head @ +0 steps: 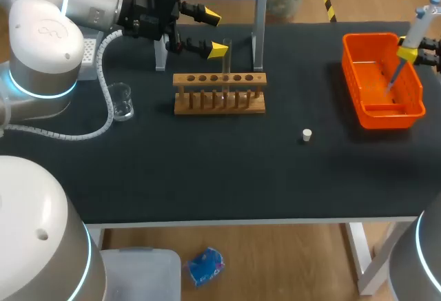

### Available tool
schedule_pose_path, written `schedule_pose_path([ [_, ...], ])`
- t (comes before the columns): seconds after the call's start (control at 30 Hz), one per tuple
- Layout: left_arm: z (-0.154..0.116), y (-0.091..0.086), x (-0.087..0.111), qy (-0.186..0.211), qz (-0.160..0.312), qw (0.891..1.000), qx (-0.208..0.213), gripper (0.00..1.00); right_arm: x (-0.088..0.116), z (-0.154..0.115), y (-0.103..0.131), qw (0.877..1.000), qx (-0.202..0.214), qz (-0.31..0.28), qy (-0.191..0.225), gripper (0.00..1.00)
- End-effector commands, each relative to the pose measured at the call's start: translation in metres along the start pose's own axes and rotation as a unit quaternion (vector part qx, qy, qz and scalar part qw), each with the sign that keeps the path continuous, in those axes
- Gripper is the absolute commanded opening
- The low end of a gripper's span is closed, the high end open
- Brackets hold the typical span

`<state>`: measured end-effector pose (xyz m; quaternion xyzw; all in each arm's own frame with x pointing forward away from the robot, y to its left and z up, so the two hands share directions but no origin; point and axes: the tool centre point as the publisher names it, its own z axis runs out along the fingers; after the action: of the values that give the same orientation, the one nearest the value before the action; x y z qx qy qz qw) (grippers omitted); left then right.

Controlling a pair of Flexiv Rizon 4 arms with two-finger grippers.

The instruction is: Invert the test tube, pick up the pipette, mount the tip to pipette, aspirate from beaker and dispense into the tube, eject the tip, return the pipette, and cap with the stopper.

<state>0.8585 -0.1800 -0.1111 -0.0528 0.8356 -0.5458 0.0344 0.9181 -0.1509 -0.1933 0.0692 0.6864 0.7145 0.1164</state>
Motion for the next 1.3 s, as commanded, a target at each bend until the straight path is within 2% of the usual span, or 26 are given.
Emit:
schedule_pose_path([
  [0.03,0.0004,0.0009,-0.0001,0.0,0.001,1.0,0.002,1.0,-0.0002,-0.0023,-0.0024,1.0,-0.007,0.001,0.002,0.0],
  [0.1,0.0004,0.0009,-0.0001,0.0,0.001,1.0,0.002,1.0,0.0003,-0.0036,-0.0024,1.0,-0.021,0.009,0.0,0.0],
  [1.3,0.0004,0.0009,-0.0001,0.0,0.001,1.0,0.002,1.0,0.0003,-0.0036,-0.0024,1.0,-0.021,0.009,0.0,0.0],
])
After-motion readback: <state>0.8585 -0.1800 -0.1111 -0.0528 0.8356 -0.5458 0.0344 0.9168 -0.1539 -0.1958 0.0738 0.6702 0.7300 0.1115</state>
